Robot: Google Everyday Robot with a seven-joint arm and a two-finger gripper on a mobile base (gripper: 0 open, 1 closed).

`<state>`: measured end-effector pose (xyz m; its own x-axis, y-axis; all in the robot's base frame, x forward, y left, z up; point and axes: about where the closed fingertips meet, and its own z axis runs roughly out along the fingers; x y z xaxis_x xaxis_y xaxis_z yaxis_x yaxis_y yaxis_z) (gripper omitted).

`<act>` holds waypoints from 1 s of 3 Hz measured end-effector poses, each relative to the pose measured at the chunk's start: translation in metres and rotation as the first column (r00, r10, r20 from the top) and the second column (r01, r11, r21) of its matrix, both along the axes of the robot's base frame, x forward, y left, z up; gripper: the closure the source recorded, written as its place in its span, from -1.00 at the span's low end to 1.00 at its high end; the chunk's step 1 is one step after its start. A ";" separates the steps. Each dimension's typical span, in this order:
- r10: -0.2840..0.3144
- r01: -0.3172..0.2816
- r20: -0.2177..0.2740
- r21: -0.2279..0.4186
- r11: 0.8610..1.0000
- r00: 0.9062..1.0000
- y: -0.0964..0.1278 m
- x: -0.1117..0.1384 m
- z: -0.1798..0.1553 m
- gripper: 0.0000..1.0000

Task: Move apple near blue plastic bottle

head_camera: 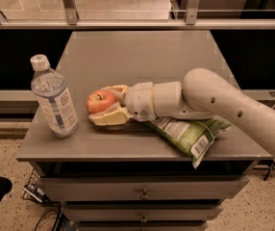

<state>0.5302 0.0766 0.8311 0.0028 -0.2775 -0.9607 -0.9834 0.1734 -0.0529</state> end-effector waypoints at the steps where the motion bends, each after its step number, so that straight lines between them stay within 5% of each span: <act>1: 0.000 0.000 0.000 0.000 1.000 1.000 0.000 0.000 0.002 -0.31; 2: 0.000 0.000 0.000 0.000 1.000 1.000 0.000 0.000 0.003 -0.77; 3: 0.004 -0.004 0.000 0.000 1.000 1.000 0.002 -0.001 0.003 -1.00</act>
Offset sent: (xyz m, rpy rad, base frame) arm 0.0000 0.0000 0.0017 0.0000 0.0000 0.0000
